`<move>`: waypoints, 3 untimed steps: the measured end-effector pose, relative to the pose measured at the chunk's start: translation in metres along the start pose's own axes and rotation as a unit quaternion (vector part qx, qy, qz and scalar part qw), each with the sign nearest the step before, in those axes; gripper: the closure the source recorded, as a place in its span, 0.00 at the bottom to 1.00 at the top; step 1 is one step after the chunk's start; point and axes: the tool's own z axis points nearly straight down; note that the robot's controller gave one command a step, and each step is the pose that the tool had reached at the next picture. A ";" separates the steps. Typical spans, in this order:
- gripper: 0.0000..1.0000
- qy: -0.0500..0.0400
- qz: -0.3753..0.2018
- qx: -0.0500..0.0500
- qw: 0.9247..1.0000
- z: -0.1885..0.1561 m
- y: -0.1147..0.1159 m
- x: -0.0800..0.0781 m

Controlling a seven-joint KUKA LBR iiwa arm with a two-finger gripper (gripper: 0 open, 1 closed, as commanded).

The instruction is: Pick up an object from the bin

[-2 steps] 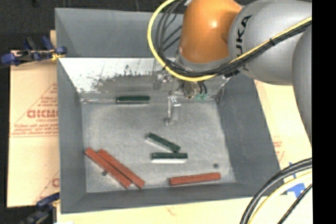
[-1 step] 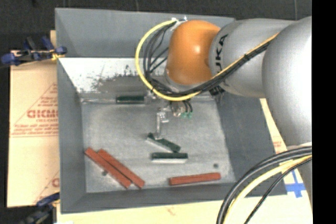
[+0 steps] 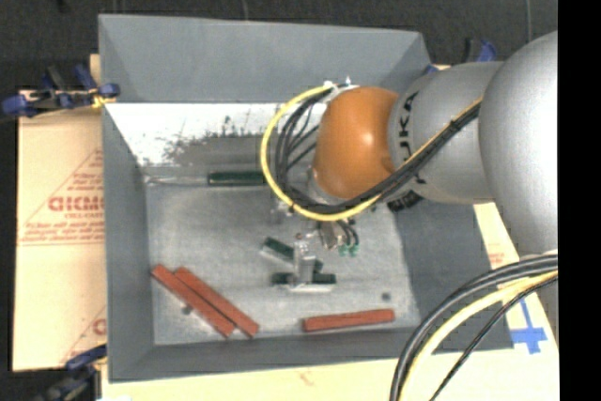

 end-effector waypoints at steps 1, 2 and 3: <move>1.00 -0.001 0.050 0.000 0.999 0.000 -0.005 -0.025; 1.00 0.000 0.050 0.000 0.999 0.000 -0.005 -0.025; 1.00 0.001 0.047 0.001 0.999 -0.025 -0.006 -0.037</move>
Offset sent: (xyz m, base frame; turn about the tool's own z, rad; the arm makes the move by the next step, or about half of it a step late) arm 0.0000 0.0000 0.0000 0.0000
